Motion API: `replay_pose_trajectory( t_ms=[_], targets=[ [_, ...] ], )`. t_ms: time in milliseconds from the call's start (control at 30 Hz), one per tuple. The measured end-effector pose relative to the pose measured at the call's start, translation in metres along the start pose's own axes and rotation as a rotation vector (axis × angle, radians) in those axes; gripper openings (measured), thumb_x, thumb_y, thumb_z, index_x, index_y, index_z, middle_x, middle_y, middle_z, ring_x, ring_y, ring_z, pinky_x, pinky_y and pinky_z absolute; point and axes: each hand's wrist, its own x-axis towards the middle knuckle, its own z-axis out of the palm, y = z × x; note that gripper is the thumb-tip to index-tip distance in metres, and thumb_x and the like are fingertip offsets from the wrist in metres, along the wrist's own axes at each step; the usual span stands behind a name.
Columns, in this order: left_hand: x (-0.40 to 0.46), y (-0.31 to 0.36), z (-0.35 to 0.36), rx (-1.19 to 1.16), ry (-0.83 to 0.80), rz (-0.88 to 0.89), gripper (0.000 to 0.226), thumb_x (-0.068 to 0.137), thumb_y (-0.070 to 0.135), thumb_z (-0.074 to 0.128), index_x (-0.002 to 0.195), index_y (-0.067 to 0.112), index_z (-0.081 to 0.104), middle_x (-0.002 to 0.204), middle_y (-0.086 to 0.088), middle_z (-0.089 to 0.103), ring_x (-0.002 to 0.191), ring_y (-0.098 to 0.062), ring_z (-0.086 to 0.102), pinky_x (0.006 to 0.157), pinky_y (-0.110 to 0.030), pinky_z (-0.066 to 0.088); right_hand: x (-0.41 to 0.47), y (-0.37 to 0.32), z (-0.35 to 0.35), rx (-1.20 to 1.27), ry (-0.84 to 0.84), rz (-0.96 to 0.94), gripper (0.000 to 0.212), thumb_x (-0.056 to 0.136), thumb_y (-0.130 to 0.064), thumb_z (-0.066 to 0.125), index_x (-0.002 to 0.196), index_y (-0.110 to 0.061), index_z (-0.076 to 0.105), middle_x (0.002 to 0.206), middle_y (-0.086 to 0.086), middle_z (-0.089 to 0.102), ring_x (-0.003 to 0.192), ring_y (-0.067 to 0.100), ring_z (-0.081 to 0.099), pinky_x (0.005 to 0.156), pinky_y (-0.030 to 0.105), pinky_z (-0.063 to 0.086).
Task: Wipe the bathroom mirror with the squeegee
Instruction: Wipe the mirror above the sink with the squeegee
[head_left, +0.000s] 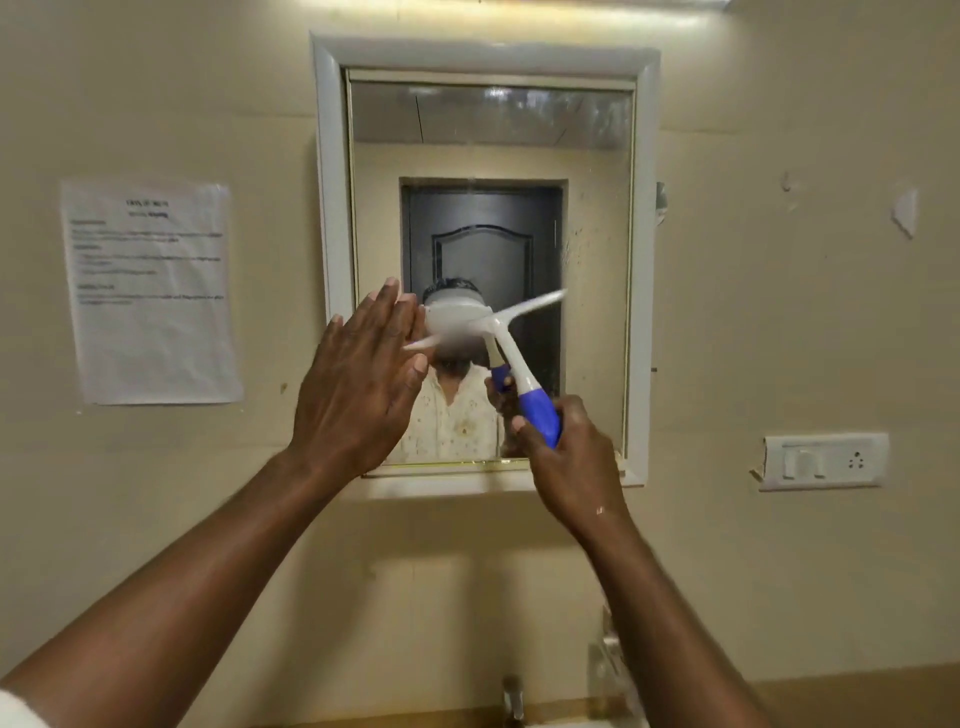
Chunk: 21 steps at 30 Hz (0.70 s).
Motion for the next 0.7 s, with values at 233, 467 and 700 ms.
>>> replay_pose_trajectory(
  t_ms=[233, 467, 700],
  targets=[
    [0.042, -0.023, -0.038, 0.051, 0.085, 0.006, 0.066, 0.093, 0.054, 0.012, 0.151, 0.021, 0.010, 0.160, 0.002, 0.004, 0.146, -0.012, 0.003, 0.118, -0.040, 0.008, 0.108, -0.077, -0.031, -0.449, 0.107, -0.493, 0.037, 0.087, -0.029, 0.061, 0.121, -0.016, 0.054, 0.100, 0.004, 0.058, 0.072, 0.014, 0.048, 0.057, 0.022, 0.035],
    [0.082, -0.041, -0.063, 0.112, 0.137, 0.004, 0.069, 0.092, 0.054, 0.010, 0.151, 0.020, 0.007, 0.160, 0.002, 0.001, 0.146, -0.012, 0.000, 0.119, -0.038, 0.005, 0.183, -0.131, -0.049, -0.628, 0.098, -0.707, 0.045, 0.081, -0.018, 0.065, 0.124, -0.019, 0.053, 0.109, 0.008, 0.061, 0.084, 0.021, 0.054, 0.066, 0.034, 0.039],
    [0.103, -0.055, -0.074, 0.144, 0.176, -0.005, 0.065, 0.093, 0.049, 0.014, 0.151, 0.019, 0.006, 0.159, 0.001, 0.000, 0.146, -0.012, 0.000, 0.119, -0.036, 0.001, 0.214, -0.139, -0.046, -0.645, 0.085, -0.832, 0.050, 0.078, -0.014, 0.070, 0.125, -0.022, 0.054, 0.108, 0.006, 0.064, 0.087, 0.025, 0.061, 0.067, 0.032, 0.044]
  ],
)
